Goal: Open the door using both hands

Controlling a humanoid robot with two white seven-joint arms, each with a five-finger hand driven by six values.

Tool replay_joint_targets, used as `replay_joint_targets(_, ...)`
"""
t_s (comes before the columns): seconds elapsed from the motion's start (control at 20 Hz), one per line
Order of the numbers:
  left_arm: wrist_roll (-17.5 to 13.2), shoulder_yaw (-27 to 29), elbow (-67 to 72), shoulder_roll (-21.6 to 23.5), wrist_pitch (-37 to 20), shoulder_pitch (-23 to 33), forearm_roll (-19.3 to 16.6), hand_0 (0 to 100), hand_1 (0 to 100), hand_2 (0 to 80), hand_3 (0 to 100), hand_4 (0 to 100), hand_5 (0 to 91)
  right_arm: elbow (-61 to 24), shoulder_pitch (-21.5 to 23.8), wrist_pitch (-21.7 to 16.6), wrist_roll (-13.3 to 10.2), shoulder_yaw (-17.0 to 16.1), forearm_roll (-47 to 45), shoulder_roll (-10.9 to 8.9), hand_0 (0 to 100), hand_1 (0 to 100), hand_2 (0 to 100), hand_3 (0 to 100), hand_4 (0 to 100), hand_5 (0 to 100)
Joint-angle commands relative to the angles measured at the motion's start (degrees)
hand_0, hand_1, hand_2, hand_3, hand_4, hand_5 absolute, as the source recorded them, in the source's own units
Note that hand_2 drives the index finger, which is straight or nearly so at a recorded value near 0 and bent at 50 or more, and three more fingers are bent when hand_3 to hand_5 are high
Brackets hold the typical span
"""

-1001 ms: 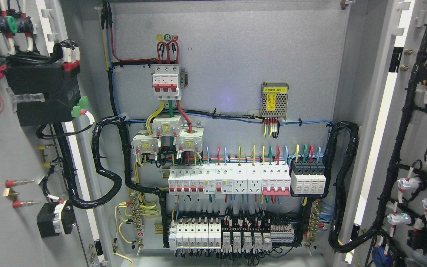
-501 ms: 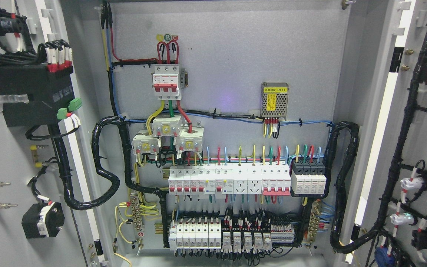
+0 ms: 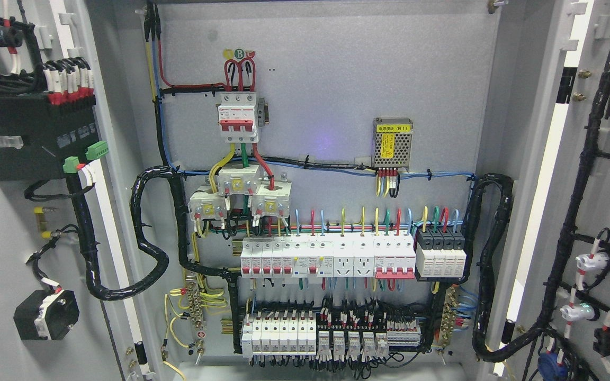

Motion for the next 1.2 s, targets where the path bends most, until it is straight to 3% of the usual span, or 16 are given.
replay_joint_targets(0.0, -0.13, 5.2, 2.76, 0.77, -34.1, -0.69, 1.02, 0, 0, 0.0, 0, 3, 0.0, 0.23, 1.0, 0.04, -0.03, -3.27, -1.58, 0.2, 23, 0, 0, 0, 0, 0)
replay_joint_targets(0.5, -0.13, 8.63, 7.85, 2.0, -29.18, -5.08, 1.98, 0, 0, 0.0, 0, 3, 0.0, 0.76, 2.32, 0.12, -0.12, -3.71, -3.07, 0.21, 23, 0, 0, 0, 0, 0)
replay_joint_targets(1.15, -0.13, 13.64, 16.2, 6.22, -29.0, -9.66, 5.94, 0, 0, 0.0, 0, 3, 0.0, 0.85, 5.49, 0.12, -0.03, -6.61, -4.83, 0.56, 23, 0, 0, 0, 0, 0)
